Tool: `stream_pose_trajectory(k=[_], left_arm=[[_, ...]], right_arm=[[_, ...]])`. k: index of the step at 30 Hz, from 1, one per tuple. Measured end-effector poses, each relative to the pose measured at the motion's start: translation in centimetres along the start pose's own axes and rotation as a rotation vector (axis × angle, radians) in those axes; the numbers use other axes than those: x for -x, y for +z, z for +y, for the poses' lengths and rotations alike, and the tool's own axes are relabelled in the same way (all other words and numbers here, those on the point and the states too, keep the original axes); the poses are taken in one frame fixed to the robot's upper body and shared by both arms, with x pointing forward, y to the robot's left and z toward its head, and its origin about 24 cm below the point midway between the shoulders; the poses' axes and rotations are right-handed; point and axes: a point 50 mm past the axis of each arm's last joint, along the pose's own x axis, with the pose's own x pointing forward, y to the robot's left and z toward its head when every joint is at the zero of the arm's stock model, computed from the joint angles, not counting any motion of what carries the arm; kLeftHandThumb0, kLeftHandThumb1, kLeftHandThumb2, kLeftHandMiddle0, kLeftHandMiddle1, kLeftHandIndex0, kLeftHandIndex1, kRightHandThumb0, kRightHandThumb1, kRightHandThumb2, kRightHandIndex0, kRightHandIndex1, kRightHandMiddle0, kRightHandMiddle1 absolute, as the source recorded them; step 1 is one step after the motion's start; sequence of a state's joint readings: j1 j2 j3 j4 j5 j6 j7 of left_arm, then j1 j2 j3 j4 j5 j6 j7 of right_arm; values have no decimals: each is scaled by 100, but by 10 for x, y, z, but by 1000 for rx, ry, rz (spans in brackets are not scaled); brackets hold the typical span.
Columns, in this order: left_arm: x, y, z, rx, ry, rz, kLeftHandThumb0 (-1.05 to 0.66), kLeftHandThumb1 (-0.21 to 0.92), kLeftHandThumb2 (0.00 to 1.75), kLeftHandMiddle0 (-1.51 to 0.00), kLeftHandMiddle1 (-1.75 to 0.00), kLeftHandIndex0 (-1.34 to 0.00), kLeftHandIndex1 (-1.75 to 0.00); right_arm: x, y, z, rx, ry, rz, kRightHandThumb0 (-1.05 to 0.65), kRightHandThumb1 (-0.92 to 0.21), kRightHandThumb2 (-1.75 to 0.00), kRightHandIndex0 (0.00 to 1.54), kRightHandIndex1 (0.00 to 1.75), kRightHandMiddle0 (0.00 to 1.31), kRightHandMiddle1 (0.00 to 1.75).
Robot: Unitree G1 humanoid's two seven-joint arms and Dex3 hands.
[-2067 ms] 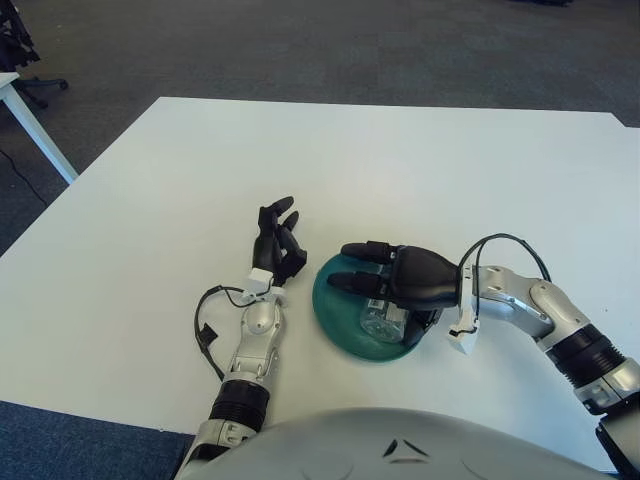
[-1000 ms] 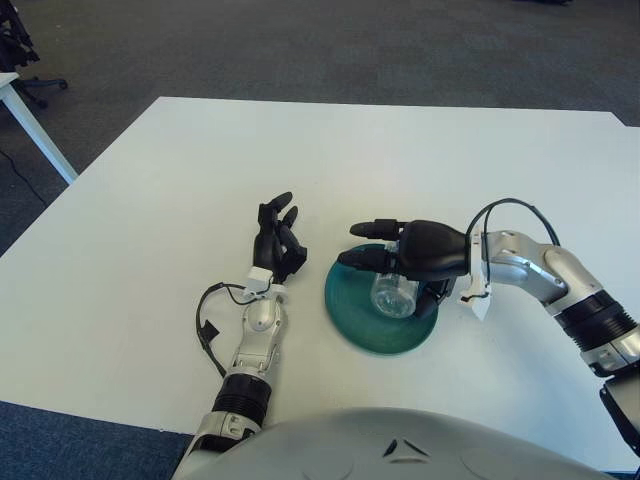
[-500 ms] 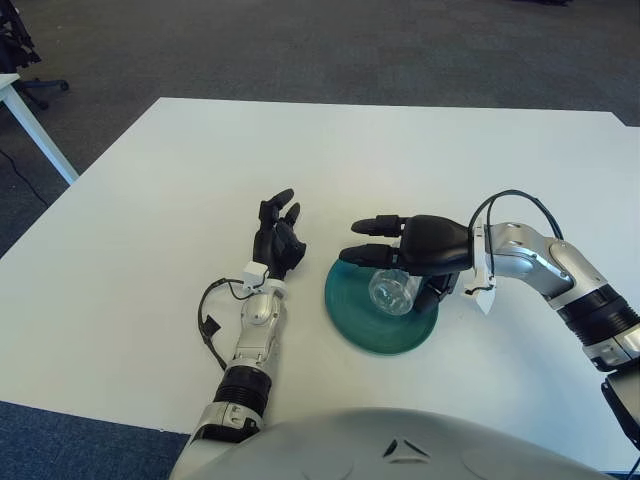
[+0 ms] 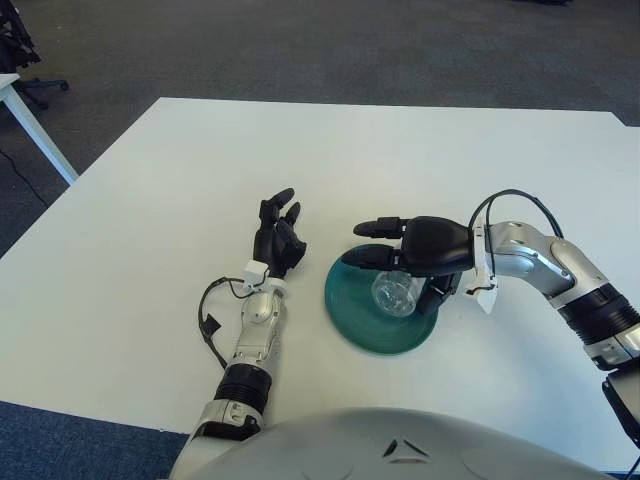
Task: Put the bottle into the plate.
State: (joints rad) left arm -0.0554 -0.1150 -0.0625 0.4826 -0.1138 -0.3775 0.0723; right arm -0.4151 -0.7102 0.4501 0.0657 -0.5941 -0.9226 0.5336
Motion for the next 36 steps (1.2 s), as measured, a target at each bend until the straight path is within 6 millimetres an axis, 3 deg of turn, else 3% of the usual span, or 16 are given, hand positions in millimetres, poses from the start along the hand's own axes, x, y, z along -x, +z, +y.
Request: stream_pose_trajectory(k=[36], left_arm=[[-5, 1, -2, -23, 22, -25, -78, 92, 107, -38, -21, 0, -98]], right_arm=[[4, -3, -5, 18, 16, -30, -105, -92, -98, 0, 0, 0, 0]])
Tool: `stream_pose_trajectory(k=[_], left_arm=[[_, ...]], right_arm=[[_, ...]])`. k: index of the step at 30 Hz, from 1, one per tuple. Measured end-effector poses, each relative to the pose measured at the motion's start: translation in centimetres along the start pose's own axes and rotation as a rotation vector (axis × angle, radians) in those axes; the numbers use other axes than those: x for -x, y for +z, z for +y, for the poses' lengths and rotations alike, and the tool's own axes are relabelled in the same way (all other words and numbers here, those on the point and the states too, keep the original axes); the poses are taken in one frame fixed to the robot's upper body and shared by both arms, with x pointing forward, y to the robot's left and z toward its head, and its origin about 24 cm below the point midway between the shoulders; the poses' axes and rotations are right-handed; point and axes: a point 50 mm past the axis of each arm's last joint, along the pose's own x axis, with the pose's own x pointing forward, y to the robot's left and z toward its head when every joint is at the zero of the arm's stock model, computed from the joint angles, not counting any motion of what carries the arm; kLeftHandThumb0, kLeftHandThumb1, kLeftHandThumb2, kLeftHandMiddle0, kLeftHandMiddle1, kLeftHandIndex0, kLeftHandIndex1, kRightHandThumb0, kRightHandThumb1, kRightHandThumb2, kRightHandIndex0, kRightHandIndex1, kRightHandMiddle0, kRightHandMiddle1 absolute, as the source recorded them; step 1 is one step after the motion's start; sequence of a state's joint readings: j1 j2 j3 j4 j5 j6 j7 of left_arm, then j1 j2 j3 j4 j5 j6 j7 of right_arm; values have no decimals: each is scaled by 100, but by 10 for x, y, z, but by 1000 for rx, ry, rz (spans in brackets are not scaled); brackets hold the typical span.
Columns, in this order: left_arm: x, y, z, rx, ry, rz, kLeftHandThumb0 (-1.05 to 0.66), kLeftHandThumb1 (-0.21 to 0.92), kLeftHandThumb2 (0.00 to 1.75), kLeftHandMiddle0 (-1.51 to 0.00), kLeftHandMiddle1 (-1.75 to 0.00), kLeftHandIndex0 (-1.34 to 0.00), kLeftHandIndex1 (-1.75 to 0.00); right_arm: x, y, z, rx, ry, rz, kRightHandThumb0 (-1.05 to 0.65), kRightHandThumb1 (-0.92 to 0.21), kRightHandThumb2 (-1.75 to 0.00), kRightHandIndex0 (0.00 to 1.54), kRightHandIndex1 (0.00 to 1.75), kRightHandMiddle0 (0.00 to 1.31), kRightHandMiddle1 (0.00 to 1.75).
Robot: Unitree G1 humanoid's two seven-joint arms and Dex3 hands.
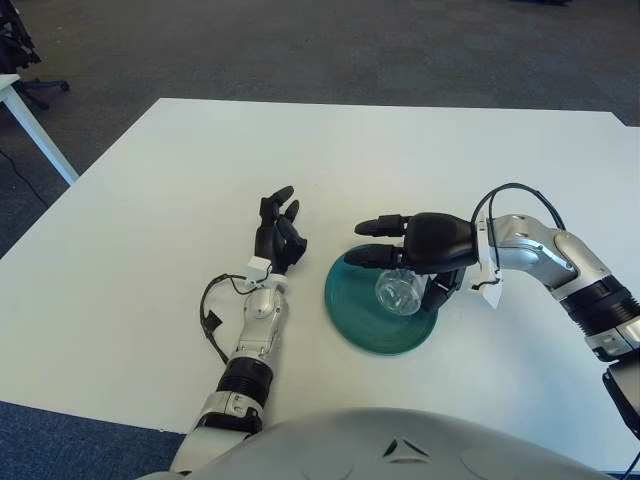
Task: Put the bottle into the plate.
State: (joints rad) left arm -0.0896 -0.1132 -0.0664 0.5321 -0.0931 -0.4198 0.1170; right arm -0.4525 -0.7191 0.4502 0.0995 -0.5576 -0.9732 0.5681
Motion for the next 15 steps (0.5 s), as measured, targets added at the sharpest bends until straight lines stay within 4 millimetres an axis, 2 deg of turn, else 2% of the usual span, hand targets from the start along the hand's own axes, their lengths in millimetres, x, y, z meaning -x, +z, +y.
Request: stream_pose_trajectory(k=[15], left_arm=[[0, 0, 1, 17, -4, 3, -78, 92, 107, -38, -20, 0, -97]], right_arm=[[0, 0, -2, 27, 1, -20, -105, -92, -86, 0, 0, 0, 0]])
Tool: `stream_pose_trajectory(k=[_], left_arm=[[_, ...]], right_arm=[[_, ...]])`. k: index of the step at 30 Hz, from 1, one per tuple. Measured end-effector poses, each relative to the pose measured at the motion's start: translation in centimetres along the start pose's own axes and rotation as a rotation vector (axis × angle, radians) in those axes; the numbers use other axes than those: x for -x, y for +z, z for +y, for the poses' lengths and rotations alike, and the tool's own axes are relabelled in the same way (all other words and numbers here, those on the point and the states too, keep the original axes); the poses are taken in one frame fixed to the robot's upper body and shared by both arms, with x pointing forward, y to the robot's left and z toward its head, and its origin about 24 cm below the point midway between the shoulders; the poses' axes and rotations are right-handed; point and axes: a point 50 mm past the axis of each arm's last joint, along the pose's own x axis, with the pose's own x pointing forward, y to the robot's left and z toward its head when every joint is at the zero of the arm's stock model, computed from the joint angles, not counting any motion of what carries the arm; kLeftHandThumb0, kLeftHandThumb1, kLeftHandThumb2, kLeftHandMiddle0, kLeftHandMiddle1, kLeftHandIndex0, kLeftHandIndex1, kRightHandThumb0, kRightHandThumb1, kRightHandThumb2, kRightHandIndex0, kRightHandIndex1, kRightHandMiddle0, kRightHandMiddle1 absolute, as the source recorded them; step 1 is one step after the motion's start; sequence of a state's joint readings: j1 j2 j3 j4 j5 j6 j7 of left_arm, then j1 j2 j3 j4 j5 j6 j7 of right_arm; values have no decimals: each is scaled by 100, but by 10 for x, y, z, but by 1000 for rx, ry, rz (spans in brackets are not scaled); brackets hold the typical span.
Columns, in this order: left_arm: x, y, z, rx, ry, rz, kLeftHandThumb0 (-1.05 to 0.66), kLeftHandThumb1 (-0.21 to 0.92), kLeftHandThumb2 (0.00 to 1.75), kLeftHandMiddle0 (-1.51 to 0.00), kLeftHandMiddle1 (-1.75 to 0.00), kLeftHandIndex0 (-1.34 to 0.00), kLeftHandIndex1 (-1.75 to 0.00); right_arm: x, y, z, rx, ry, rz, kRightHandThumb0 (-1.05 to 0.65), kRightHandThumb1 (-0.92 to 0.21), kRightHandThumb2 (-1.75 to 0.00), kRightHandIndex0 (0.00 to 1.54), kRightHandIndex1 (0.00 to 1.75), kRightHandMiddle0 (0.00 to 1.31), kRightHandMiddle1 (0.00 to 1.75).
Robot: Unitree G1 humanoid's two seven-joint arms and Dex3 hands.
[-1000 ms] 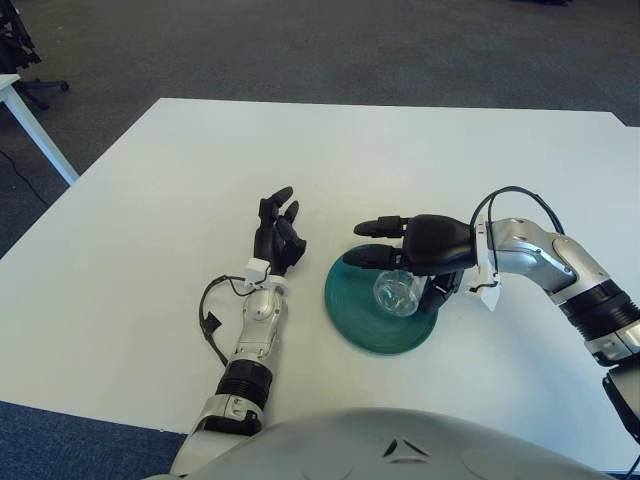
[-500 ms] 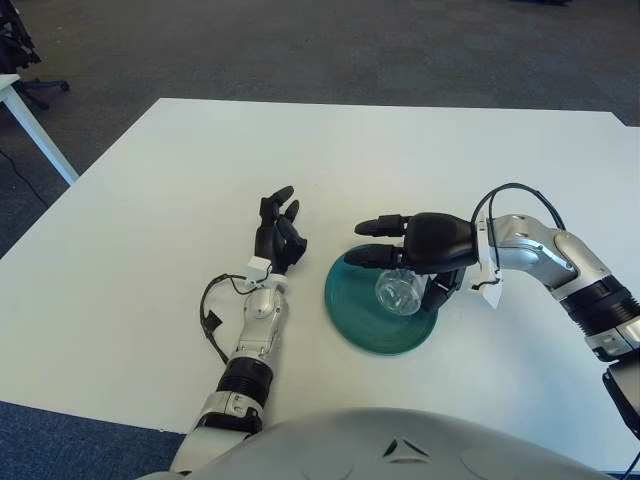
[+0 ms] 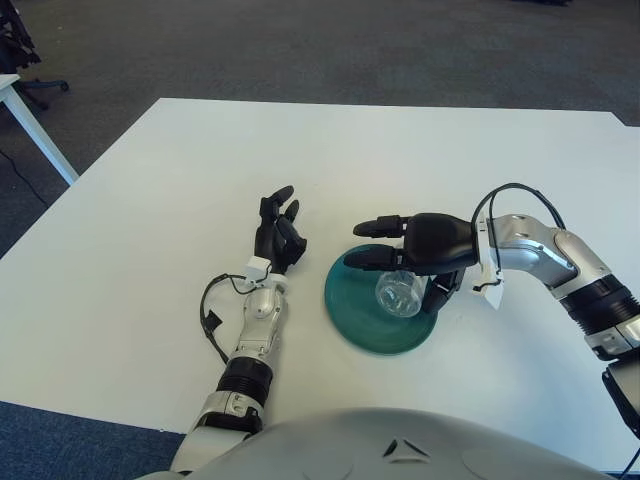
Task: Put the bottle into the plate.
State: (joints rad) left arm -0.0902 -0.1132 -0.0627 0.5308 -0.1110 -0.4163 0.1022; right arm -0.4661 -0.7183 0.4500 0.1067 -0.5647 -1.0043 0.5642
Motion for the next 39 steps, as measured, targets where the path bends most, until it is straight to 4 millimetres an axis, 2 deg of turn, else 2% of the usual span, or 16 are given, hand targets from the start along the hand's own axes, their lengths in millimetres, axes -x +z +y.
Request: stream_pose_trajectory(k=[17, 27, 35, 39], left_arm=[[-1, 1, 1, 25, -6, 3, -76, 92, 106, -40, -21, 0, -100], [-1, 0, 2, 30, -2, 6, -76, 92, 106, -41, -21, 0, -101], [-1, 0, 2, 21, 4, 8, -75, 92, 106, -40, -21, 0, -101], [-1, 0, 1, 2, 12, 7, -75, 92, 107, -39, -20, 0, -101]], right_arm=[[0, -2, -2, 45, 15, 0, -105, -92, -78, 0, 0, 0, 0], [-2, -5, -1, 34, -19, 18, -84, -92, -77, 0, 0, 0, 0], [-3, -6, -2, 22, -31, 24, -80, -92, -75, 0, 0, 0, 0], [-3, -6, -2, 22, -32, 18, -80, -92, -69, 0, 0, 0, 0]])
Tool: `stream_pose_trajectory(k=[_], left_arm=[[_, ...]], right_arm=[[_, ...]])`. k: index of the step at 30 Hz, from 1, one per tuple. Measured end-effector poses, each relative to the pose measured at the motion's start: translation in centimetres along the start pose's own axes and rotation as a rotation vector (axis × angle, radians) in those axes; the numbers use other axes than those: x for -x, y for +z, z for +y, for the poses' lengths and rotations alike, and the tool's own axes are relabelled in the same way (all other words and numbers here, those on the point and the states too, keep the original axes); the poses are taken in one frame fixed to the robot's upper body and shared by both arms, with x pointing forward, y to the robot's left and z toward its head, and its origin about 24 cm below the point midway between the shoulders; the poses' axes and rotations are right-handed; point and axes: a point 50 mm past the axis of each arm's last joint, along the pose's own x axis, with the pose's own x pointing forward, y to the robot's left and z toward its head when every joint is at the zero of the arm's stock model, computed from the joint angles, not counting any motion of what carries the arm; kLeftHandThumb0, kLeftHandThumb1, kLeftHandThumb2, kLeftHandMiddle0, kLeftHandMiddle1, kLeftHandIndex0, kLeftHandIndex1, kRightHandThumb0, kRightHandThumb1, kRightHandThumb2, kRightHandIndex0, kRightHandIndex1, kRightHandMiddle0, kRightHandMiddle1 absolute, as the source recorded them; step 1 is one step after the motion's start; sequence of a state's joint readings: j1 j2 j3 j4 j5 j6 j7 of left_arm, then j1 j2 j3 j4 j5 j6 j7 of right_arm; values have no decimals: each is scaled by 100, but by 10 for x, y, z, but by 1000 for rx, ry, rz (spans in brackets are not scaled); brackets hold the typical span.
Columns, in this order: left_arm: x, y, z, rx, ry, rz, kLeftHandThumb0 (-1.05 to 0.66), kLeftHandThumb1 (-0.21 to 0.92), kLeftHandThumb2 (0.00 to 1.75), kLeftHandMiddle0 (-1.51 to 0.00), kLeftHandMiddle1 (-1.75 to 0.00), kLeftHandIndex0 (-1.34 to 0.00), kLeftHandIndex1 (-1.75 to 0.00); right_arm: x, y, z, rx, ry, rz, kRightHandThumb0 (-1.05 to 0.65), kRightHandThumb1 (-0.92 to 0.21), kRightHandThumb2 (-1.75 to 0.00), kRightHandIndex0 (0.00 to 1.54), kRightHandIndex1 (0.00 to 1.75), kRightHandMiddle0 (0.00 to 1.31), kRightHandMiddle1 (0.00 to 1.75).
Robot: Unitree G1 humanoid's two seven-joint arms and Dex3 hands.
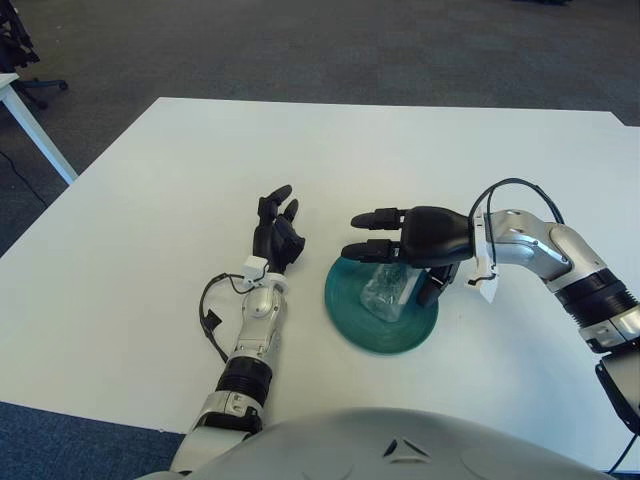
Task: Put the bottle into the plate.
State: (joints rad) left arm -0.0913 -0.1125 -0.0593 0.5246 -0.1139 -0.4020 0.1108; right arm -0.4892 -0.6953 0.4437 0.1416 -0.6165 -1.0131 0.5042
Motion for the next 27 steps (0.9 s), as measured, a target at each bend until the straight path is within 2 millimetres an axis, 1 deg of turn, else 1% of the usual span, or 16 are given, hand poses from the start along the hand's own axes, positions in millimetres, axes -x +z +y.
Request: stream_pose_trajectory(k=[5, 17, 23, 27], left_arm=[[0, 0, 0, -26, 15, -3, -75, 92, 107, -39, -20, 0, -102], [0, 0, -1, -80, 37, -6, -78, 92, 110, -40, -21, 0, -100], [0, 0, -2, -84, 40, -1, -77, 92, 110, -40, -21, 0, -99], [0, 0, -1, -80, 40, 3, -77, 92, 109, -40, -20, 0, -99]], right_arm=[[0, 0, 0, 2, 2, -6, -77, -92, -68, 0, 0, 0, 0], [1, -1, 2, -9, 10, -1, -70, -92, -78, 0, 0, 0, 0], [1, -2, 2, -17, 6, -1, -70, -92, -79, 0, 0, 0, 0], [1, -2, 3, -22, 7, 0, -76, -92, -77, 0, 0, 0, 0]])
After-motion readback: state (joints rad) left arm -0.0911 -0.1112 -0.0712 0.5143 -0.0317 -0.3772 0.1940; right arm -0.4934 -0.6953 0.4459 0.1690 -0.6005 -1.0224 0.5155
